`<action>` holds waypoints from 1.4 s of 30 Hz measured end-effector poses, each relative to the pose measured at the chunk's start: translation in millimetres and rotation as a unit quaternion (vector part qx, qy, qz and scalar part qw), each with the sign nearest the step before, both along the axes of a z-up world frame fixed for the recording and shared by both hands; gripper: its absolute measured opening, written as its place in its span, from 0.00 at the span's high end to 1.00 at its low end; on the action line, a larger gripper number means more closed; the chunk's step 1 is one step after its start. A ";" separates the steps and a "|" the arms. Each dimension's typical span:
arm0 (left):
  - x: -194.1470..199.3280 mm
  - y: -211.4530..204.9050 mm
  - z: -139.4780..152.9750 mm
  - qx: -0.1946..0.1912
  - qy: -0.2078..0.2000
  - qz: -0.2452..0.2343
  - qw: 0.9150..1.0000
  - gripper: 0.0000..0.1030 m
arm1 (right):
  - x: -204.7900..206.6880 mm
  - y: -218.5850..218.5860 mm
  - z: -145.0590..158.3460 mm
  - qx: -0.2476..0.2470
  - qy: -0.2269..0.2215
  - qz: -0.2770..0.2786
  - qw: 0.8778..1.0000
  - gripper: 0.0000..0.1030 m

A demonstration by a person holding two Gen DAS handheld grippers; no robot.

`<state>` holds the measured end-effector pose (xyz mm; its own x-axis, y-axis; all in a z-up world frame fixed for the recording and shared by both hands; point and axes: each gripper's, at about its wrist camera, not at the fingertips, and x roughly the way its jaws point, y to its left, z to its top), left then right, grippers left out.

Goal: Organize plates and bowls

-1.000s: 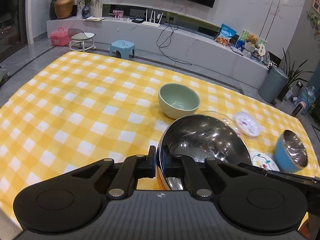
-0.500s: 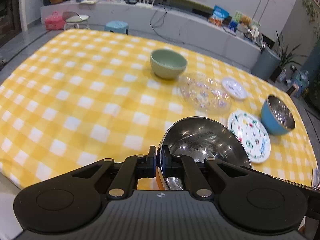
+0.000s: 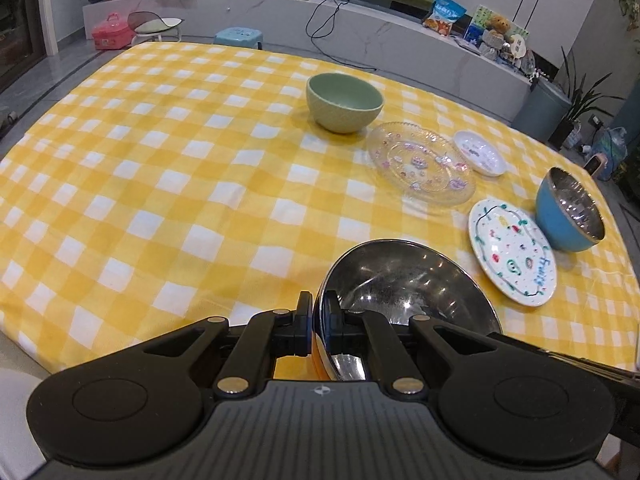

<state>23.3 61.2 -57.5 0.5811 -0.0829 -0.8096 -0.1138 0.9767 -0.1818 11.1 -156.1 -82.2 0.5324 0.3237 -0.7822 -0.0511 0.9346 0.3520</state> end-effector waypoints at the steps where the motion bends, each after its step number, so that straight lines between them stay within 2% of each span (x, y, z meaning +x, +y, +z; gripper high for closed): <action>1: -0.1 -0.1 -0.4 0.002 0.000 0.001 1.000 0.95 | -0.2 0.3 0.4 0.000 -0.003 0.001 1.000 0.93; 6: -0.5 0.0 -1.1 0.007 0.007 0.001 1.000 0.94 | -1.3 1.1 1.6 0.000 -0.006 0.006 1.000 0.91; 8: -0.3 0.1 -0.2 0.009 0.009 0.005 1.000 0.88 | -2.0 0.5 3.2 0.004 -0.008 0.008 1.000 0.88; 9: -0.9 0.6 1.4 0.009 0.004 0.007 1.000 0.87 | -2.7 0.7 4.7 0.000 -0.012 0.008 1.000 0.87; 10: -0.8 1.1 3.6 0.009 0.000 0.008 1.000 0.87 | -3.8 0.7 7.0 -0.008 -0.019 0.008 1.000 0.79; 12: -2.0 1.3 10.8 0.010 -0.010 0.008 1.000 0.86 | -6.8 0.2 12.1 -0.023 -0.034 0.008 0.999 0.71; 17: -1.6 -3.3 40.7 0.014 -0.051 0.003 0.999 0.82 | -7.1 -16.2 29.5 -0.021 -0.064 -0.001 0.998 0.70; 19: 2.8 -10.4 53.4 0.008 -0.064 -0.012 0.998 0.79 | -2.8 -25.9 40.2 -0.022 -0.080 -0.005 0.997 0.66; 24: 20.1 -44.3 84.1 -0.010 -0.101 -0.067 0.993 0.78 | 17.6 -60.6 71.0 -0.038 -0.122 -0.039 0.991 0.59; 28: 42.0 -74.1 100.1 -0.043 -0.112 -0.101 0.988 0.78 | 37.9 -93.0 91.0 -0.048 -0.147 -0.078 0.985 0.55; 33: 71.6 -109.7 106.1 -0.073 -0.120 -0.129 0.982 0.77 | 68.1 -133.5 102.6 -0.053 -0.156 -0.122 0.979 0.54; 36: 93.4 -129.0 100.7 -0.101 -0.108 -0.146 0.978 0.70 | 86.5 -156.8 102.0 -0.055 -0.151 -0.147 0.976 0.54; 40: 119.0 -157.5 87.6 -0.122 -0.090 -0.163 0.975 0.69 | 107.8 -181.8 88.7 -0.066 -0.134 -0.184 0.971 0.54; 42: 131.5 -169.8 78.2 -0.126 -0.080 -0.168 0.974 0.61 | 116.6 -190.8 76.6 -0.070 -0.121 -0.200 0.970 0.54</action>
<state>154.7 -108.6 20.7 0.6041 -0.4746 -0.6402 0.2540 0.8761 -0.4099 127.7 -346.9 -5.5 0.7676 -0.0472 -0.6392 0.2606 0.9341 0.2440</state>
